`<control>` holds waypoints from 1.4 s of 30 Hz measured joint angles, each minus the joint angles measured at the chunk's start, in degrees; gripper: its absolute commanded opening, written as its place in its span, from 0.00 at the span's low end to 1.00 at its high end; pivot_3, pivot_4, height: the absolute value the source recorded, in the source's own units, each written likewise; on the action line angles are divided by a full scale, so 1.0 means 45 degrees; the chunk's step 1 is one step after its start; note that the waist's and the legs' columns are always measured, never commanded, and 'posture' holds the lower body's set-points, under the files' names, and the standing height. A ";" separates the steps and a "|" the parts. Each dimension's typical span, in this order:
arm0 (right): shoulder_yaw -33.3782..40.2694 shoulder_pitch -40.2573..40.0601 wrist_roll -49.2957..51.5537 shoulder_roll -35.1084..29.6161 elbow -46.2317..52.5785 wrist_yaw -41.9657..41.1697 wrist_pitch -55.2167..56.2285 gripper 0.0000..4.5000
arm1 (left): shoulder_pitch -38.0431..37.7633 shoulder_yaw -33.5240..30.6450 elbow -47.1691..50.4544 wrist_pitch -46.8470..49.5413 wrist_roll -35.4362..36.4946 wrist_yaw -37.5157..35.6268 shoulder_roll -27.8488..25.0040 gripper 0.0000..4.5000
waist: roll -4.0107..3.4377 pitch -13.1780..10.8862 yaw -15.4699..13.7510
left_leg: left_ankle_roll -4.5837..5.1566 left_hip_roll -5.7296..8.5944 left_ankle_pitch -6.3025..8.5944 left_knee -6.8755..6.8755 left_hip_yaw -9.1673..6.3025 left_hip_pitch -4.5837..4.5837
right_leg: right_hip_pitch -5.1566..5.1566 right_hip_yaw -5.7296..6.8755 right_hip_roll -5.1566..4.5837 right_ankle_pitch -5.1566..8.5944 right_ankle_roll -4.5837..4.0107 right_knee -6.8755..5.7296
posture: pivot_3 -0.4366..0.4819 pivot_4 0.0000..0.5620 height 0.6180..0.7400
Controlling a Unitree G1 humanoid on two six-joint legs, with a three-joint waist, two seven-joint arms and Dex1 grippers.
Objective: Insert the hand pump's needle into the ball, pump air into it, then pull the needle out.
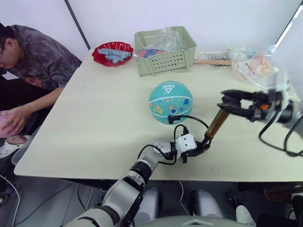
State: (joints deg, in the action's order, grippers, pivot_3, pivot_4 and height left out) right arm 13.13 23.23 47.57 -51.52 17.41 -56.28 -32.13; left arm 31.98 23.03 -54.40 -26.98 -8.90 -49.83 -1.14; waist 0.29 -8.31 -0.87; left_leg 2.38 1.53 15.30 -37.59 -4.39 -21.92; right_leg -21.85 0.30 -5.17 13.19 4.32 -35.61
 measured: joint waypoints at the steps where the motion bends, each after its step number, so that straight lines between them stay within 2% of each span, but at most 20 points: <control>1: 0.0560 0.0446 0.0640 -0.0414 0.0014 -0.0076 -0.0400 0.38 | 0.0000 0.0001 0.0000 -0.0033 0.0000 -0.0038 0.0000 0.26 | 0.0009 -0.0005 -0.0005 | 0.0000 -0.0002 0.0000 0.0001 -0.0007 -0.0003 | 0.0001 0.0006 0.0004 0.0001 -0.0003 0.0001 | 0.48 0.27 1.00; 7: 0.0799 0.1019 0.1297 -0.1023 -0.0205 -0.0138 -0.1423 0.38 | 0.0002 0.0007 0.0003 -0.0238 -0.0003 -0.0053 -0.0001 0.26 | 0.0011 -0.0025 -0.0002 | 0.0000 0.0013 -0.0001 0.0003 0.0003 -0.0045 | -0.0046 0.0000 -0.0016 -0.0002 0.0000 0.0001 | 0.48 0.27 1.00; 12: 0.0866 0.0864 0.1209 -0.1045 -0.0023 -0.0139 -0.1359 0.38 | 0.0010 0.0028 0.0003 -0.0253 -0.0004 -0.0109 0.0025 0.26 | 0.0010 -0.0022 -0.0017 | -0.0001 0.0032 0.0000 0.0003 -0.0001 -0.0062 | -0.0061 0.0003 -0.0032 -0.0001 0.0006 0.0001 | 0.48 0.27 1.00; 14: 0.1115 0.0294 0.0872 -0.0869 0.0365 -0.0178 -0.0818 0.38 | 0.0008 0.0042 -0.0001 -0.0240 -0.0023 -0.0101 0.0023 0.26 | 0.0027 -0.0013 -0.0019 | 0.0000 0.0035 0.0000 0.0008 -0.0005 -0.0058 | -0.0056 0.0007 -0.0034 0.0002 0.0010 0.0000 | 0.48 0.27 1.00; 15: 0.0939 -0.0675 0.0196 -0.0285 0.0864 -0.0155 0.0151 0.38 | -0.0011 0.0043 -0.0043 -0.0187 -0.0045 -0.0094 -0.0013 0.26 | 0.0094 0.0030 -0.0006 | -0.0001 0.0036 0.0000 0.0033 -0.0009 -0.0006 | -0.0012 0.0009 -0.0026 0.0012 0.0019 0.0001 | 0.48 0.27 1.00; 21: -0.0746 -0.2778 -0.2051 0.1082 0.1102 -0.0052 0.2776 0.38 | -0.0024 0.0044 -0.0086 -0.0033 -0.0152 0.0021 -0.0076 0.26 | 0.0115 0.0101 0.0034 | -0.0002 0.0027 0.0001 0.0031 -0.0007 0.0044 | 0.0032 0.0004 -0.0018 0.0050 0.0080 0.0000 | 0.48 0.27 1.00; 27: -0.2266 -0.3813 -0.3970 0.2047 0.0371 0.0142 0.4898 0.38 | -0.0046 0.0045 -0.0107 0.0092 -0.0243 0.0033 -0.0074 0.26 | 0.0140 0.0206 0.0031 | -0.0002 0.0030 0.0001 0.0035 -0.0017 0.0059 | 0.0035 0.0004 0.0003 0.0051 0.0074 0.0000 | 0.48 0.27 1.00; 32: -0.2714 -0.4711 -0.4825 0.2374 -0.0048 0.0218 0.6079 0.38 | -0.0056 0.0048 -0.0118 0.0093 -0.0272 0.0031 -0.0070 0.26 | 0.0141 0.0255 0.0025 | -0.0006 0.0030 0.0003 0.0039 -0.0022 0.0060 | 0.0039 0.0005 0.0006 0.0053 0.0059 0.0000 | 0.48 0.27 1.00; 38: -0.2264 -0.4272 -0.4142 0.2199 -0.0032 0.0352 0.5064 0.38 | -0.0022 0.0038 -0.0141 0.0065 -0.0267 0.0014 -0.0032 0.26 | 0.0144 0.0230 0.0009 | -0.0006 0.0020 0.0003 0.0038 -0.0028 0.0043 | 0.0035 0.0007 0.0001 0.0045 0.0047 0.0000 | 0.48 0.27 1.00; 42: -0.1667 -0.3667 -0.3012 0.1416 0.0057 0.0179 0.3401 0.38 | -0.0025 0.0036 -0.0024 0.0021 -0.0211 -0.0040 0.0062 0.26 | 0.0103 0.0129 -0.0016 | -0.0006 0.0037 0.0003 0.0037 -0.0027 0.0014 | 0.0019 0.0010 -0.0031 0.0027 0.0019 0.0005 | 0.48 0.27 1.00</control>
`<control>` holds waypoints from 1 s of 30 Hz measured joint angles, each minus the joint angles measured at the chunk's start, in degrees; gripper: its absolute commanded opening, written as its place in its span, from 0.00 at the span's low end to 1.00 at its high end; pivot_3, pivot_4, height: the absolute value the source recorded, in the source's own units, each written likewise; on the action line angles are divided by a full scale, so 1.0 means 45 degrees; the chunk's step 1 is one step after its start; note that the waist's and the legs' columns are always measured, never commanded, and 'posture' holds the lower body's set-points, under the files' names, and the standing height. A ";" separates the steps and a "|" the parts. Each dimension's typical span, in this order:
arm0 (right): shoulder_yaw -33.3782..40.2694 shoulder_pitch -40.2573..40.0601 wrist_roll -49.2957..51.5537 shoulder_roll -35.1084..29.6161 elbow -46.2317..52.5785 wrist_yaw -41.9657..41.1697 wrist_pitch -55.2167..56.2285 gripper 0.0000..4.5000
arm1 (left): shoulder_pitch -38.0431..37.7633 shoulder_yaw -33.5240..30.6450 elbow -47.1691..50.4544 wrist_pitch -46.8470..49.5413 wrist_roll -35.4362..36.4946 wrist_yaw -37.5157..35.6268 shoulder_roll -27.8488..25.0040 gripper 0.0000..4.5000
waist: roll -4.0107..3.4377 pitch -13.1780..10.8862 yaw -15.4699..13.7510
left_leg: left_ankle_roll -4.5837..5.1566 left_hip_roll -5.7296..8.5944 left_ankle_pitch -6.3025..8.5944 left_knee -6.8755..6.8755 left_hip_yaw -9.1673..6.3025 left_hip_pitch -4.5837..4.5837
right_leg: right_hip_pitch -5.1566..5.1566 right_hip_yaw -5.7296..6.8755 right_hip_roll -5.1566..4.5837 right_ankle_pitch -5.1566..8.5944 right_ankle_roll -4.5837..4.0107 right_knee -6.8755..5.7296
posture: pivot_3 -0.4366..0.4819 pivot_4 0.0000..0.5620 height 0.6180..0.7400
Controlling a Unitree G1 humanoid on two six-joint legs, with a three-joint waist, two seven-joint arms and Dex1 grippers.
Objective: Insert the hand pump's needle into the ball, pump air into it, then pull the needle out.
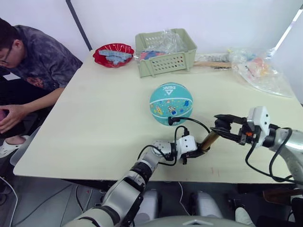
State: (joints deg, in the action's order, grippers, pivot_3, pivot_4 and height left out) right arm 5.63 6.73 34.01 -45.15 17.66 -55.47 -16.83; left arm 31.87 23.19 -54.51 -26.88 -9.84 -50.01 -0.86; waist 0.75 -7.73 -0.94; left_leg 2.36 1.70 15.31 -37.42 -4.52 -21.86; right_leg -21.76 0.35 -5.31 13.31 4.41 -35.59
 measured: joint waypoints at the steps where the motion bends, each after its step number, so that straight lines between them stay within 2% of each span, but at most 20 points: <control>1: 0.0484 0.0501 0.0663 -0.0484 0.0123 -0.0124 -0.0693 0.38 | 0.0011 -0.0004 0.0025 -0.0010 0.0048 -0.0014 0.0021 0.26 | -0.0030 -0.0049 0.0001 | 0.0000 0.0013 0.0000 -0.0001 0.0006 -0.0008 | -0.0005 -0.0001 -0.0021 0.0001 0.0007 0.0001 | 0.48 0.27 1.00; 5: 0.1498 0.2275 0.2448 -0.1456 0.0231 -0.0200 -0.2279 0.38 | 0.0047 -0.0040 0.0051 -0.0019 0.0154 -0.0058 -0.0008 0.26 | -0.0055 -0.0139 0.0009 | 0.0002 0.0025 -0.0001 -0.0005 0.0014 -0.0020 | -0.0015 0.0003 -0.0044 0.0002 0.0017 0.0006 | 0.48 0.27 1.00; 12: 0.2574 0.4077 0.4329 -0.2507 -0.0016 -0.0206 -0.4007 0.38 | 0.0046 -0.0038 0.0078 -0.0021 0.0173 -0.0059 -0.0025 0.26 | -0.0052 -0.0153 0.0017 | 0.0002 0.0020 -0.0001 -0.0006 0.0011 -0.0019 | -0.0012 0.0019 -0.0046 0.0002 0.0017 0.0006 | 0.48 0.27 1.00; 18: 0.2582 0.4336 0.4543 -0.2659 -0.0196 -0.0186 -0.4628 0.38 | 0.0026 -0.0015 0.0163 -0.0024 0.0173 -0.0125 -0.0014 0.26 | -0.0043 -0.0172 0.0013 | 0.0002 0.0026 -0.0001 -0.0006 0.0013 -0.0039 | -0.0029 0.0021 -0.0060 0.0002 0.0017 0.0006 | 0.48 0.27 1.00; 23: 0.2691 0.3435 0.3683 -0.2155 0.0426 -0.0201 -0.3598 0.38 | 0.0004 -0.0009 0.0164 0.0020 0.0170 -0.0049 -0.0058 0.26 | -0.0022 -0.0159 0.0012 | 0.0002 0.0021 -0.0001 0.0001 0.0002 -0.0016 | -0.0005 0.0035 -0.0053 0.0006 0.0021 0.0006 | 0.48 0.27 1.00; 25: 0.1940 0.1908 0.2361 -0.1033 0.0878 -0.0086 -0.1864 0.38 | -0.0052 -0.0002 0.0103 0.0183 0.0115 -0.0012 -0.0123 0.26 | 0.0107 -0.0028 0.0035 | 0.0000 0.0002 0.0001 0.0008 -0.0020 0.0028 | 0.0025 0.0043 -0.0013 0.0035 0.0056 0.0005 | 0.48 0.27 1.00; 30: 0.0356 0.0420 0.0194 0.0544 0.0750 0.0194 0.0651 0.38 | -0.0049 -0.0008 0.0076 0.0491 0.0083 0.0157 -0.0173 0.26 | 0.0076 0.0048 0.0088 | -0.0001 0.0003 0.0000 0.0000 -0.0022 0.0073 | 0.0045 0.0019 -0.0006 0.0037 0.0075 -0.0002 | 0.48 0.27 1.00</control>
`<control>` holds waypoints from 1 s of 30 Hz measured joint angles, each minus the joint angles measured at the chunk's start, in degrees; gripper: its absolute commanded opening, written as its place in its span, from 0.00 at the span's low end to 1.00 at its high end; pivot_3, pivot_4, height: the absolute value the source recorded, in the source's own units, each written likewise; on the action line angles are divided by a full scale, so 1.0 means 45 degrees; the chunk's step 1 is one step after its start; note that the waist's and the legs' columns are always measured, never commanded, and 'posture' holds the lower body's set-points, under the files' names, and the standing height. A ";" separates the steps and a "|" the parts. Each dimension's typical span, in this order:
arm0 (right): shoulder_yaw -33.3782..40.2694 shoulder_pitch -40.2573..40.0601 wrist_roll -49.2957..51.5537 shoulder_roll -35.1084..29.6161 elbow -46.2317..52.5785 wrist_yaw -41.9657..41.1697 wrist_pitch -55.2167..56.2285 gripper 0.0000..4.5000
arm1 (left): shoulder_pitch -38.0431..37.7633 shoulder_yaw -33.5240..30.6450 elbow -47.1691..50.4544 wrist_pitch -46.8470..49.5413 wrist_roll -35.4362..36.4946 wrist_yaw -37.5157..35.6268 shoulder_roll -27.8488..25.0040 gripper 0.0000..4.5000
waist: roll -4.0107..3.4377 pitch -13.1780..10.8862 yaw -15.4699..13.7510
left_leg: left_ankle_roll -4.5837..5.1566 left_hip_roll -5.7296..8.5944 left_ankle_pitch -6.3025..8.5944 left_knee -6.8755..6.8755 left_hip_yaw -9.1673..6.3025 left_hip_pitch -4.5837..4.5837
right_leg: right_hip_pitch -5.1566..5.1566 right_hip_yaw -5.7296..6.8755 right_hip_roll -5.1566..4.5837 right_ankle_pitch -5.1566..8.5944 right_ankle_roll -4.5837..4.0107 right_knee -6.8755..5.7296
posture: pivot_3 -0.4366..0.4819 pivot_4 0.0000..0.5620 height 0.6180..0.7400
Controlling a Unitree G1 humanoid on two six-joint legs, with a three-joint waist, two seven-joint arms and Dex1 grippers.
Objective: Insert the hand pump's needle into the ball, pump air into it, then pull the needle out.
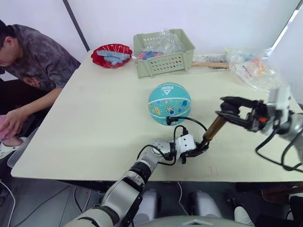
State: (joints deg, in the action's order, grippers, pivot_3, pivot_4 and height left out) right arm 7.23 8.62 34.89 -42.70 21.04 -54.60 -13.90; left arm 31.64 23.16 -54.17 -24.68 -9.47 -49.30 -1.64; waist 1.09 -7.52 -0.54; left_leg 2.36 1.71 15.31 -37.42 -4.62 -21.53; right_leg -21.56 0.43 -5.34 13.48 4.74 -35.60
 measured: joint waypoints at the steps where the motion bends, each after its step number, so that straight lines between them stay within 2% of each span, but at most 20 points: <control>1: -0.0333 -0.0171 -0.0415 0.0185 -0.0148 0.0041 0.0385 0.38 | -0.0009 0.0000 0.0000 0.0039 0.0000 0.0022 -0.0006 0.26 | 0.0003 0.0017 -0.0003 | -0.0001 -0.0002 0.0000 0.0000 -0.0017 0.0005 | 0.0001 0.0000 0.0015 0.0000 -0.0001 -0.0002 | 0.48 0.27 1.00; 8: -0.1941 -0.0977 -0.2559 0.1389 -0.1070 0.0825 0.1847 0.38 | -0.0093 -0.0034 0.0119 0.0451 0.0101 -0.0132 0.0015 0.26 | 0.0019 0.0122 -0.0026 | -0.0001 -0.0002 0.0000 0.0003 -0.0050 0.0002 | -0.0002 -0.0007 0.0049 0.0003 -0.0020 -0.0003 | 0.48 0.27 1.00; 13: -0.1823 -0.0940 -0.2615 0.1478 -0.1014 0.0876 0.1981 0.38 | -0.0095 -0.0013 0.0128 0.0425 0.0055 -0.0022 0.0015 0.26 | 0.0013 0.0123 -0.0032 | -0.0001 -0.0003 0.0000 0.0003 -0.0049 0.0002 | -0.0002 -0.0012 0.0046 0.0003 -0.0018 -0.0003 | 0.48 0.27 1.00; 18: -0.1270 -0.0396 -0.1553 0.0980 -0.0857 0.0598 0.0539 0.38 | -0.0038 -0.0017 0.0173 0.0365 0.0088 -0.0148 0.0091 0.26 | -0.0051 0.0051 -0.0060 | 0.0000 0.0002 0.0000 -0.0001 -0.0049 -0.0035 | -0.0023 -0.0014 0.0038 -0.0006 -0.0033 -0.0002 | 0.48 0.27 1.00; 22: -0.0511 0.0653 -0.0088 0.0010 -0.0708 0.0242 -0.1057 0.38 | -0.0017 -0.0017 0.0188 0.0031 0.0108 -0.0085 0.0171 0.26 | -0.0151 -0.0067 -0.0084 | 0.0000 0.0033 -0.0001 0.0000 -0.0046 -0.0070 | -0.0047 -0.0017 0.0007 -0.0031 -0.0072 0.0000 | 0.48 0.27 1.00; 30: 0.1481 0.2798 0.2845 -0.1945 -0.0417 -0.0033 -0.3716 0.38 | 0.0057 -0.0024 0.0147 -0.0151 0.0112 -0.0064 0.0177 0.26 | -0.0142 -0.0186 -0.0075 | 0.0002 0.0041 -0.0001 -0.0008 -0.0033 -0.0073 | -0.0048 -0.0011 -0.0018 -0.0019 -0.0042 0.0001 | 0.48 0.27 1.00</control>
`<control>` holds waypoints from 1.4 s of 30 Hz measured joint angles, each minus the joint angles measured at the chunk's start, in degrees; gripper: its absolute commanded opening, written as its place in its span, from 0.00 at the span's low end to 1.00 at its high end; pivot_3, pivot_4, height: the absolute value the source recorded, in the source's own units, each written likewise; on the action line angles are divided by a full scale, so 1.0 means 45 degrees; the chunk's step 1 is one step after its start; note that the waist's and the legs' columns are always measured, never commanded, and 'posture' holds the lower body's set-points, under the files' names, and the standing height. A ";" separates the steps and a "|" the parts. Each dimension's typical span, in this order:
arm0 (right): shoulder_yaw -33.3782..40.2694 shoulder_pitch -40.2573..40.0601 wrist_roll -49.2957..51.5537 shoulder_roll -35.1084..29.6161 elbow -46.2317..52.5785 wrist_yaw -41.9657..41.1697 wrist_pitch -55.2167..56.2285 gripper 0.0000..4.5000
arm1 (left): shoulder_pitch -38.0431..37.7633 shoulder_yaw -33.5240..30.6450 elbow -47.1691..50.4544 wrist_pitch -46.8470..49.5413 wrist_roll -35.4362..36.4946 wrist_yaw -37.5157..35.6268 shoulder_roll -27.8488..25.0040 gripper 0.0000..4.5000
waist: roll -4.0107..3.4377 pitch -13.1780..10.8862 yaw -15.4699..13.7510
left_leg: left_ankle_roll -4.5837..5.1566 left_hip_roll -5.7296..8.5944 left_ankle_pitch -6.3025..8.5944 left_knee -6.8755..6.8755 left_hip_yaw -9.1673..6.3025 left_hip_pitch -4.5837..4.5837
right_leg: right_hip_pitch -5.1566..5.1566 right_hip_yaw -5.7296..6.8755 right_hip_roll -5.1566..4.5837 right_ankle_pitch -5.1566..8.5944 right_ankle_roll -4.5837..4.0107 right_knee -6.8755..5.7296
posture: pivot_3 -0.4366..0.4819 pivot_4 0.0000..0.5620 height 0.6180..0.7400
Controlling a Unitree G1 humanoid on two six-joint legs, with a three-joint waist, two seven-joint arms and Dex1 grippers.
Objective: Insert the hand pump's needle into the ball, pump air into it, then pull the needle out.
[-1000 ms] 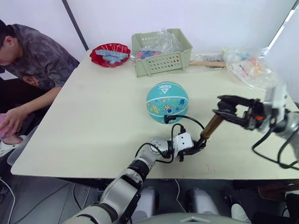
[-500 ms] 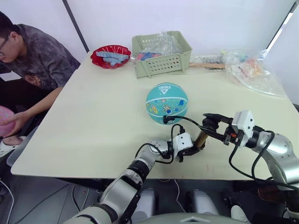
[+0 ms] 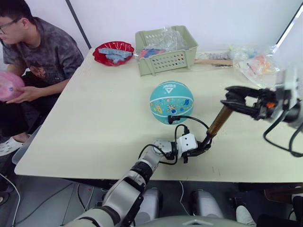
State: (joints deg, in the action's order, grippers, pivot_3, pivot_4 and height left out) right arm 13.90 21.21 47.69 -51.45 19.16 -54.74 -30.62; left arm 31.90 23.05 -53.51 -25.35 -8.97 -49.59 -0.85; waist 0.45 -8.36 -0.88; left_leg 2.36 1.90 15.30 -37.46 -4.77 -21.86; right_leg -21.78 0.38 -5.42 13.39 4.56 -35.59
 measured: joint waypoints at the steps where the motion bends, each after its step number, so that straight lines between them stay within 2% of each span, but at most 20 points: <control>1: 0.0172 0.0319 0.0303 -0.0255 -0.0020 -0.0001 -0.0284 0.38 | 0.0009 0.0000 0.0000 -0.0008 0.0001 -0.0004 0.0006 0.26 | -0.0009 -0.0010 0.0000 | 0.0000 0.0002 0.0000 0.0000 0.0003 -0.0003 | -0.0003 0.0000 -0.0006 -0.0002 0.0001 0.0000 | 0.48 0.27 1.00; 6: 0.0649 0.1035 0.1211 -0.0973 -0.0147 -0.0024 -0.1238 0.38 | 0.0041 0.0000 -0.0047 -0.0156 0.0009 -0.0075 0.0016 0.26 | 0.0015 -0.0029 -0.0012 | 0.0000 0.0006 0.0000 0.0001 -0.0003 -0.0025 | -0.0017 0.0012 -0.0015 -0.0012 -0.0020 0.0001 | 0.48 0.27 1.00; 11: 0.0842 0.0389 0.0846 -0.0889 0.0223 -0.0066 -0.0816 0.38 | 0.0110 -0.0015 -0.0258 -0.0290 0.0032 -0.0161 0.0061 0.26 | 0.0021 -0.0023 -0.0022 | 0.0000 0.0016 0.0000 0.0004 -0.0006 -0.0018 | -0.0012 0.0019 -0.0028 -0.0008 -0.0012 0.0004 | 0.48 0.27 1.00; 18: -0.0194 -0.1562 -0.1081 0.0612 0.0889 0.0156 0.1271 0.38 | 0.0116 -0.0163 -0.0449 -0.0289 0.0048 -0.0231 0.0035 0.26 | 0.0038 0.0038 0.0021 | -0.0001 0.0007 0.0000 0.0008 -0.0004 0.0025 | 0.0021 0.0018 -0.0013 0.0021 0.0035 0.0001 | 0.48 0.27 1.00; 27: -0.2077 -0.3699 -0.3811 0.2719 0.0147 0.0624 0.4111 0.38 | 0.0110 -0.0210 -0.0600 -0.0281 0.0043 -0.0289 0.0034 0.26 | 0.0035 0.0147 0.0032 | -0.0001 0.0000 0.0001 0.0015 -0.0013 0.0032 | 0.0024 0.0017 0.0014 0.0022 0.0031 0.0001 | 0.48 0.27 1.00; 34: -0.2830 -0.4265 -0.5010 0.3427 -0.0704 0.0842 0.6007 0.38 | 0.0130 -0.0231 -0.0741 -0.0275 0.0040 -0.0277 0.0008 0.26 | 0.0061 0.0213 0.0046 | -0.0002 -0.0015 0.0001 0.0016 -0.0020 0.0049 | 0.0027 0.0010 0.0042 0.0024 0.0028 0.0001 | 0.48 0.27 1.00; 37: -0.2702 -0.4091 -0.4909 0.3414 -0.0727 0.0839 0.5943 0.38 | 0.0155 -0.0239 -0.0759 -0.0276 0.0040 -0.0277 -0.0003 0.26 | 0.0064 0.0215 0.0046 | -0.0002 -0.0025 0.0001 0.0015 -0.0022 0.0050 | 0.0026 0.0010 0.0053 0.0024 0.0028 0.0000 | 0.48 0.27 1.00; 42: -0.2051 -0.3544 -0.3476 0.2457 -0.0407 0.0610 0.3901 0.38 | 0.0155 -0.0240 -0.0700 -0.0376 0.0073 -0.0375 0.0114 0.26 | 0.0030 0.0149 -0.0006 | -0.0002 -0.0019 0.0001 0.0014 -0.0031 0.0008 | 0.0010 0.0011 0.0046 0.0000 -0.0017 0.0002 | 0.48 0.27 1.00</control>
State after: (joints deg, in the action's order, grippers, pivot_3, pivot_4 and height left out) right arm 4.67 5.26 32.05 -40.39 17.33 -52.00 -13.06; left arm 32.60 21.97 -56.66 -27.05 -8.64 -51.28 -0.34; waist 0.59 -7.68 -0.90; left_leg 2.35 1.81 15.31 -37.40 -4.91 -21.82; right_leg -21.73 0.43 -5.21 13.39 4.48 -35.59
